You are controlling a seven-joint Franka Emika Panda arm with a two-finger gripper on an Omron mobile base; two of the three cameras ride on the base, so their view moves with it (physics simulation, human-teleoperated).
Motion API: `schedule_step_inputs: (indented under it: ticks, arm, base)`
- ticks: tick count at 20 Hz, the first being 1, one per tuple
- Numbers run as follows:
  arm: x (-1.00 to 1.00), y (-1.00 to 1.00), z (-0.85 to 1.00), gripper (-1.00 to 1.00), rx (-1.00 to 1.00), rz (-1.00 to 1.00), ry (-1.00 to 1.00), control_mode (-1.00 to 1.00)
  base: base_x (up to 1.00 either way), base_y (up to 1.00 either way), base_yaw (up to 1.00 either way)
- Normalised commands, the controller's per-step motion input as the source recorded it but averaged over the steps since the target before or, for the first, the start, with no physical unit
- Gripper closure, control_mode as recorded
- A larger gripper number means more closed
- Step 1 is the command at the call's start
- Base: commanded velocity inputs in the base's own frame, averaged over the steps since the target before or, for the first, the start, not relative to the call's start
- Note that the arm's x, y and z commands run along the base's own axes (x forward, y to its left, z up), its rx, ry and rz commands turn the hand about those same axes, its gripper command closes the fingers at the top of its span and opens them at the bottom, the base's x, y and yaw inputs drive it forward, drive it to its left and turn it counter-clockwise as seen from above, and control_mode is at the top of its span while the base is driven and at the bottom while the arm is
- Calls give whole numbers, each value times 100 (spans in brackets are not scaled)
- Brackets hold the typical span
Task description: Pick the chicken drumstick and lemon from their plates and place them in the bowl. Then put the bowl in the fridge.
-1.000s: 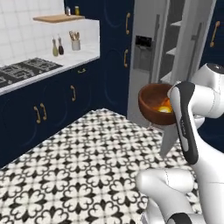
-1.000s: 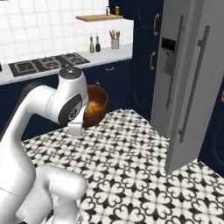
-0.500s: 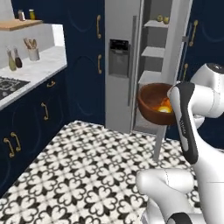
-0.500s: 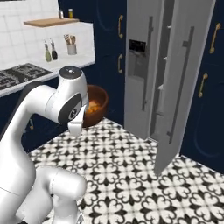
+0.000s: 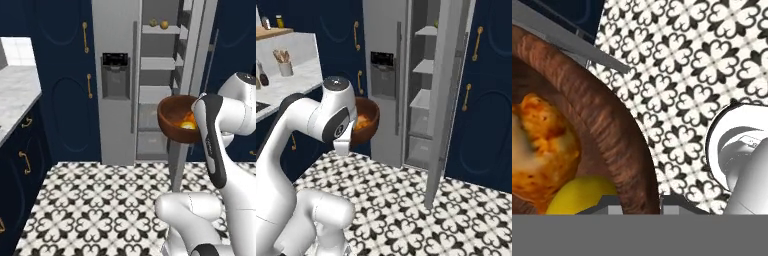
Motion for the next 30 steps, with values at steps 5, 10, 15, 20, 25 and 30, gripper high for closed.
schedule_step_inputs:
  ticks: [5,10,15,20,25,30]
  arm:
    - [0,0,0,100,0,0,0,100]
    - [0,0,0,100,0,0,0,100]
    - [0,0,0,100,0,0,0,100]
    - [0,0,0,100,0,0,0,100]
    - [0,0,0,100,0,0,0,100]
    - [0,0,0,100,0,0,0,100]
  base:
    - [100,100,-51]
    - [100,98,-48]
    - [100,23,-40]
    - [100,-4,-26]
    - [66,-1,-20]
    - [26,-45,-12]
